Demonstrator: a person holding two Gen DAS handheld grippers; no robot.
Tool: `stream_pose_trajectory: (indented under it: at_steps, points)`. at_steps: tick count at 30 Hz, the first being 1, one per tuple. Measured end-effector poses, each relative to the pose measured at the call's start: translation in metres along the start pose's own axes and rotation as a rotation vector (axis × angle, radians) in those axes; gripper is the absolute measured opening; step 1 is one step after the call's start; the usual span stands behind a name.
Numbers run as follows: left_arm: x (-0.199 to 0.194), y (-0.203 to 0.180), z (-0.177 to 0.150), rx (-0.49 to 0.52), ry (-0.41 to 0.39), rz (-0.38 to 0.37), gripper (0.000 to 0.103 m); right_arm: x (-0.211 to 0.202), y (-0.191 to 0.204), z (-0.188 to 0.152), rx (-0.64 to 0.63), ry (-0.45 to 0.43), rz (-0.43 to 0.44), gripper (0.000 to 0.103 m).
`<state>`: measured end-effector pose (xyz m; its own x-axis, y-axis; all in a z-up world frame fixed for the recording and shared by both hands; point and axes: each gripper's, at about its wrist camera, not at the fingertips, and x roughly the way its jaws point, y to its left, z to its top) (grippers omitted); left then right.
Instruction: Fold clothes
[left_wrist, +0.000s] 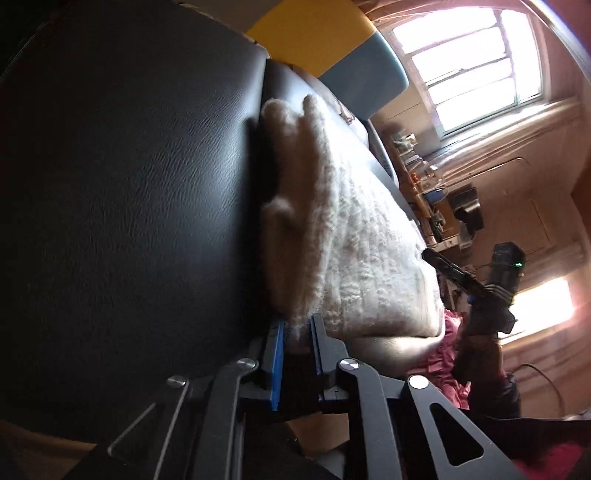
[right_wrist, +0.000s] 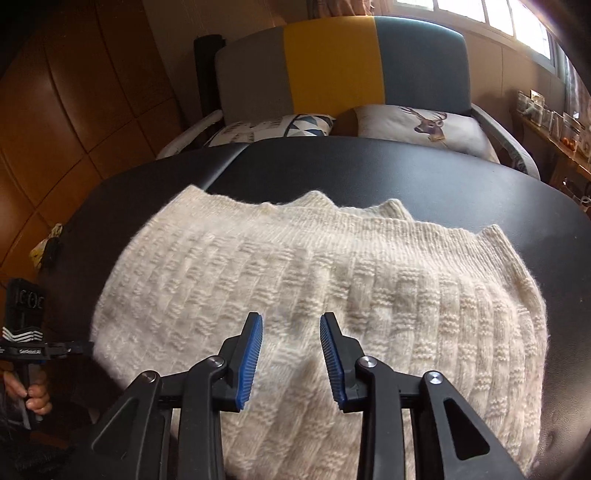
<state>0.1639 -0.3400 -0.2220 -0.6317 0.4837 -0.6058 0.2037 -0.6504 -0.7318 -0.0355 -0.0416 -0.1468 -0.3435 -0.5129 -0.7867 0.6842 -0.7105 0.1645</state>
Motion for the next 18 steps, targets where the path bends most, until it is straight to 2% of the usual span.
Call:
stream_pose_trajectory:
  at_steps: [3, 4, 7, 10, 11, 12, 15, 18]
  points:
    - [-0.003, -0.001, -0.006, -0.002, -0.008, 0.009, 0.008, 0.011, -0.003, -0.01, -0.033, 0.065, -0.072, 0.032]
    - [-0.004, -0.001, -0.008, 0.004, -0.003, 0.018, 0.008, 0.016, -0.009, -0.014, -0.02, 0.078, -0.067, 0.033]
    - [-0.009, -0.009, -0.014, 0.026, 0.017, 0.037, 0.008, 0.016, -0.022, -0.018, 0.042, 0.044, -0.018, 0.033]
    - [-0.02, -0.021, -0.009, 0.043, -0.001, 0.069, 0.011, 0.014, -0.021, -0.015, 0.037, 0.037, -0.013, 0.035]
    - [-0.025, -0.024, -0.007, 0.04, -0.011, 0.079, 0.014, 0.011, -0.022, -0.014, 0.044, 0.027, -0.005, 0.035]
    - [-0.033, -0.03, -0.008, 0.034, -0.049, 0.084, 0.021, 0.006, -0.021, -0.014, 0.048, 0.015, 0.006, 0.035]
    - [-0.04, -0.06, 0.002, 0.111, -0.126, 0.077, 0.04, -0.009, -0.016, -0.013, 0.022, -0.002, 0.036, 0.035]
    - [-0.016, -0.091, 0.012, 0.169, -0.102, -0.011, 0.04, -0.023, -0.012, -0.019, -0.005, 0.007, 0.071, 0.035]
